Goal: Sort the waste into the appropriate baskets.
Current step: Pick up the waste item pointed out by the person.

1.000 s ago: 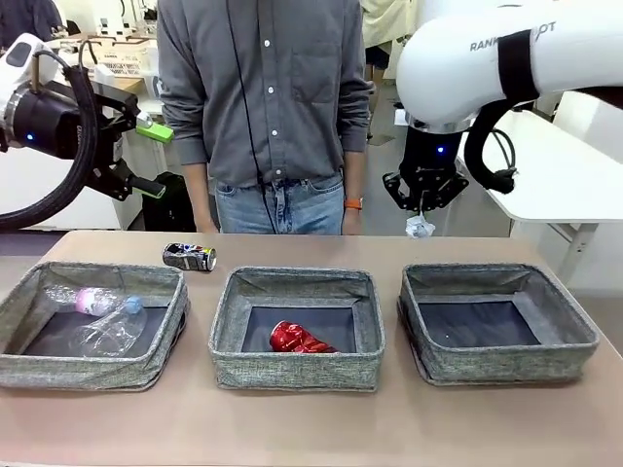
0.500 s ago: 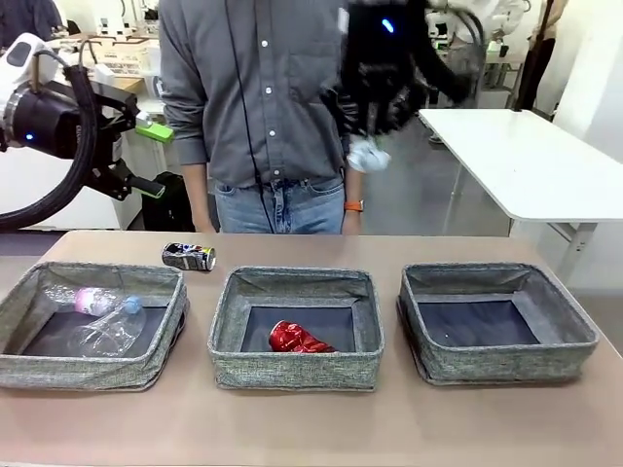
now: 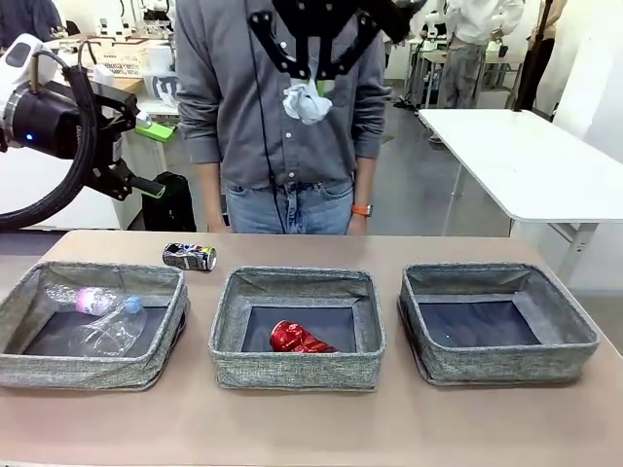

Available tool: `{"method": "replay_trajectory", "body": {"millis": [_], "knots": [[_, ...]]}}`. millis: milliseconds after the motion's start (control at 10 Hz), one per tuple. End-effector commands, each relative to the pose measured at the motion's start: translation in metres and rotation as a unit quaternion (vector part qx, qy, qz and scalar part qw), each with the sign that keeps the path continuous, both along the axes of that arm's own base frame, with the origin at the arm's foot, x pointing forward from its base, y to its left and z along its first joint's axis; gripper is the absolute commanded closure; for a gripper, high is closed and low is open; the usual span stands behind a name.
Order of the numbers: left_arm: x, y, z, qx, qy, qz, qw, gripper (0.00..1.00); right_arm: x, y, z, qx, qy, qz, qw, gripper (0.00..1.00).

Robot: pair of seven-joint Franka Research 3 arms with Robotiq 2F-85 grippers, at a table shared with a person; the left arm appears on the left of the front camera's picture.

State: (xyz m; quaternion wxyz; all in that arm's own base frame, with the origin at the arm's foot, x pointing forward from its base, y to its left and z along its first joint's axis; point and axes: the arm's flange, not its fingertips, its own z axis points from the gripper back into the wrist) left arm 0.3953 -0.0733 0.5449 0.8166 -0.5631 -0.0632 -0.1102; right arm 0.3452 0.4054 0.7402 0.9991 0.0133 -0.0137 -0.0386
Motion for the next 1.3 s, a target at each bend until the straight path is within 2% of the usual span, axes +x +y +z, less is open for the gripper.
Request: {"method": "replay_trajectory", "body": {"millis": [0,500,600,700,1200], "knots": [[-0.002,0.001,0.003,0.005,0.006,0.000,1.000,0.00,-0.004,0.026,0.016,-0.001,-0.035,-0.005,0.999,0.92],[-0.002,0.001,0.003,0.005,0.006,0.000,1.000,0.00,-0.016,0.031,0.046,-0.022,-0.079,0.004,0.997,0.92],[-0.002,0.001,0.003,0.005,0.006,0.000,1.000,0.00,-0.013,0.028,0.044,-0.026,-0.082,0.002,0.996,0.92],[-0.002,0.001,0.003,0.005,0.006,0.000,1.000,0.00,-0.020,0.017,0.031,-0.007,-0.070,0.010,0.997,0.92],[-0.002,0.001,0.003,0.005,0.006,0.000,1.000,0.00,-0.020,0.017,0.031,-0.007,-0.070,0.010,0.997,0.92]]}}
